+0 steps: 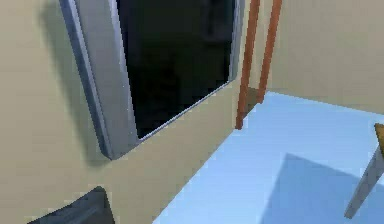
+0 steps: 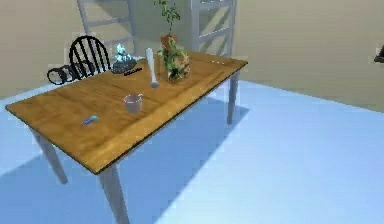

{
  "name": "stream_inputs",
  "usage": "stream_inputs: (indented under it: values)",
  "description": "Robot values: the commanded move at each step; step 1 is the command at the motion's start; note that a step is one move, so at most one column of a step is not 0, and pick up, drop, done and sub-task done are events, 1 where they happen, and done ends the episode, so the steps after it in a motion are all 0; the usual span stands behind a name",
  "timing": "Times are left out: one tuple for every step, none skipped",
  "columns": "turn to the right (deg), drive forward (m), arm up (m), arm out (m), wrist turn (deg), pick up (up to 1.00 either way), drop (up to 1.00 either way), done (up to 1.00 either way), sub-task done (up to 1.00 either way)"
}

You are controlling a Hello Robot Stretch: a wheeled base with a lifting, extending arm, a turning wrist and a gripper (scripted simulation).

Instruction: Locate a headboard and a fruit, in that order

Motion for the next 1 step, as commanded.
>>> stream_inputs:
  values:
    - [0.0, 0.5, 0.0, 0.0, 0.0, 0.0, 0.0, 0.0, 0.0]
